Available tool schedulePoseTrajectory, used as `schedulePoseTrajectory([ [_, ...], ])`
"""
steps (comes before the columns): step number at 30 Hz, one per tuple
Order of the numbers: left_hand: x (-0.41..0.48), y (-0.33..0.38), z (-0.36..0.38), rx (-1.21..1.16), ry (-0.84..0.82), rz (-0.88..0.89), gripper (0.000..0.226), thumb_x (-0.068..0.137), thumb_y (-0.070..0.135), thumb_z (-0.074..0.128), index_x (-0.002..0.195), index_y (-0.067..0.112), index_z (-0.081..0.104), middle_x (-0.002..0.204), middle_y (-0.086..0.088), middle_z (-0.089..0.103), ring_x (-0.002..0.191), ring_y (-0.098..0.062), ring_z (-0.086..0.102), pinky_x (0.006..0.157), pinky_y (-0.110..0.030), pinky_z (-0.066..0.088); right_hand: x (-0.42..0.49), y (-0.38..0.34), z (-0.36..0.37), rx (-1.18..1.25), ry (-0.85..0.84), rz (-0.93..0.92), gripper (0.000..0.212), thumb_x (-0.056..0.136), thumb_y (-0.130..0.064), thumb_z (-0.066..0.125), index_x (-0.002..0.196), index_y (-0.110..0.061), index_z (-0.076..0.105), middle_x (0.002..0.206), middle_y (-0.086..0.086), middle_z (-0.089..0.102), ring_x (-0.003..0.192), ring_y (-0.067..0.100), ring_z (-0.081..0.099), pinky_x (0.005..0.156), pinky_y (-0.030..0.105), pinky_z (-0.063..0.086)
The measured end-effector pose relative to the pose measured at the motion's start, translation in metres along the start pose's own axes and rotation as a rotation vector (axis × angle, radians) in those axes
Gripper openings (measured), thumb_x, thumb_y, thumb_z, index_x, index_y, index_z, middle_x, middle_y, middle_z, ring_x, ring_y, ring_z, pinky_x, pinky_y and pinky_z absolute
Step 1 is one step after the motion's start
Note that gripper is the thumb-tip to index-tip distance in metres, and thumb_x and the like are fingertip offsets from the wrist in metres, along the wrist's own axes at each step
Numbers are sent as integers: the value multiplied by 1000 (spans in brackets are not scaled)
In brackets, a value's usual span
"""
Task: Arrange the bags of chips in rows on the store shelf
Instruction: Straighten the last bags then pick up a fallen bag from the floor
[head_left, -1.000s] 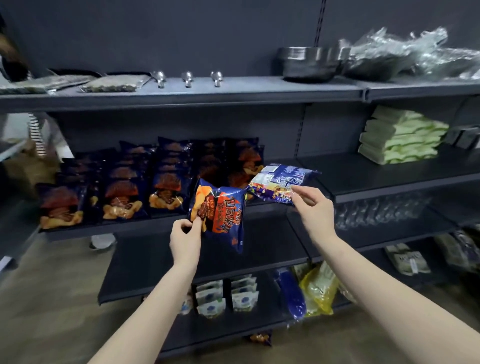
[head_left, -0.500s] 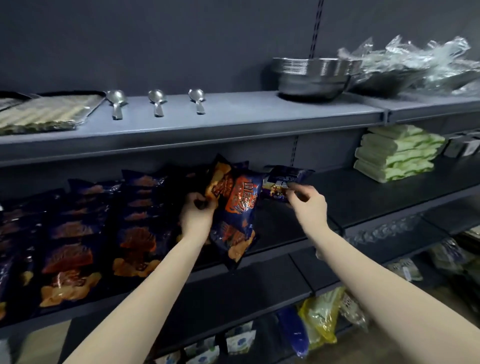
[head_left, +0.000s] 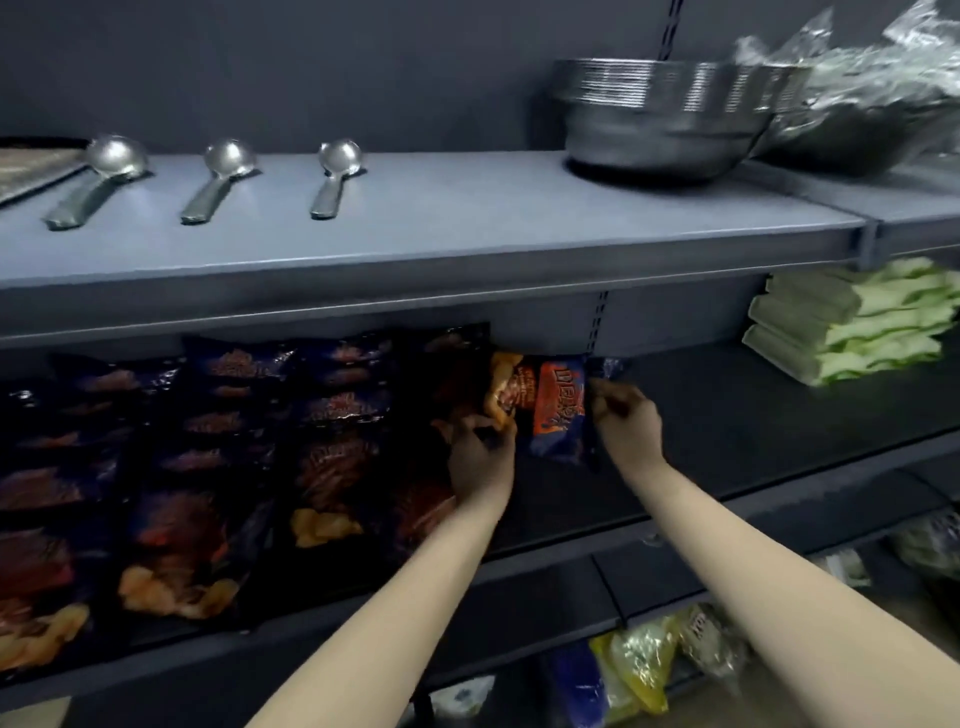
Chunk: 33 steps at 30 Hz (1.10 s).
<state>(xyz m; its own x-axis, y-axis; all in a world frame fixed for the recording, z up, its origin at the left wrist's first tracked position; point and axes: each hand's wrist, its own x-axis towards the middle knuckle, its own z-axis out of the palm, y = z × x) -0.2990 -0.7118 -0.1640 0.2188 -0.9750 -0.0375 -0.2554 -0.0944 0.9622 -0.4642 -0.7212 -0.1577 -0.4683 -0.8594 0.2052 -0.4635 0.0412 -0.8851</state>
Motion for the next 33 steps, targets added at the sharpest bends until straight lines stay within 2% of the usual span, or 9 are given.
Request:
schedulePoseTrajectory([
  [5,-2,-21,26,138,17,43,22,88,18,61,108,10,55,112,-8,59,104,-25,57,81,-24,40,14,38,-18,-30,-45,59,37,90,0,44,114,-18,66,117,10,63,98,20,59,67,18,42],
  [11,-2,-28,38,280,1,167,32,85,7,59,117,9,54,123,-10,52,115,-24,50,93,-24,37,25,36,-22,-98,17,-75,28,90,-1,48,108,-12,68,109,9,62,114,31,54,95,39,46],
  [13,-2,-24,37,310,1,206,34,86,7,58,120,11,53,129,-9,47,119,-24,48,94,-22,35,24,25,-17,-78,52,-199,27,87,2,50,103,-10,68,99,5,58,104,31,57,92,36,46],
  [17,-5,-14,28,351,-18,330,34,88,8,55,120,17,53,146,-10,33,132,-24,37,104,-24,35,12,0,3,-52,-27,-482,28,84,5,54,104,-9,68,100,-1,54,100,21,56,91,29,44],
  [21,-12,-13,4,398,25,506,31,87,6,56,118,12,56,152,-4,25,136,-17,30,100,-9,23,-8,-17,42,-20,-169,-614,29,83,5,54,104,-10,69,98,6,58,92,17,56,84,13,40],
  [24,-16,-23,-27,451,99,605,29,83,3,59,112,8,59,146,-6,35,132,-23,37,106,-25,29,-27,-25,74,37,-240,-641,28,85,5,53,105,-8,68,100,6,58,91,16,58,82,16,44],
  [27,-15,-39,-65,592,251,660,29,79,7,59,107,16,62,135,-5,48,130,-29,39,114,-51,17,-45,-32,98,100,-278,-631,31,84,3,51,111,-6,65,109,10,60,100,12,55,90,5,38],
  [30,-17,-47,-98,661,348,598,33,83,25,45,112,19,59,132,-2,51,127,-29,43,114,-53,13,-57,-35,115,76,-372,-569,32,91,-10,51,123,-10,59,120,8,57,109,10,51,96,10,36],
  [33,-25,-57,-111,633,379,538,41,83,35,47,120,18,51,134,-6,49,125,-33,43,111,-50,26,-66,-31,123,12,-464,-482,40,93,-29,52,131,-16,50,129,5,53,120,13,46,98,15,31],
])
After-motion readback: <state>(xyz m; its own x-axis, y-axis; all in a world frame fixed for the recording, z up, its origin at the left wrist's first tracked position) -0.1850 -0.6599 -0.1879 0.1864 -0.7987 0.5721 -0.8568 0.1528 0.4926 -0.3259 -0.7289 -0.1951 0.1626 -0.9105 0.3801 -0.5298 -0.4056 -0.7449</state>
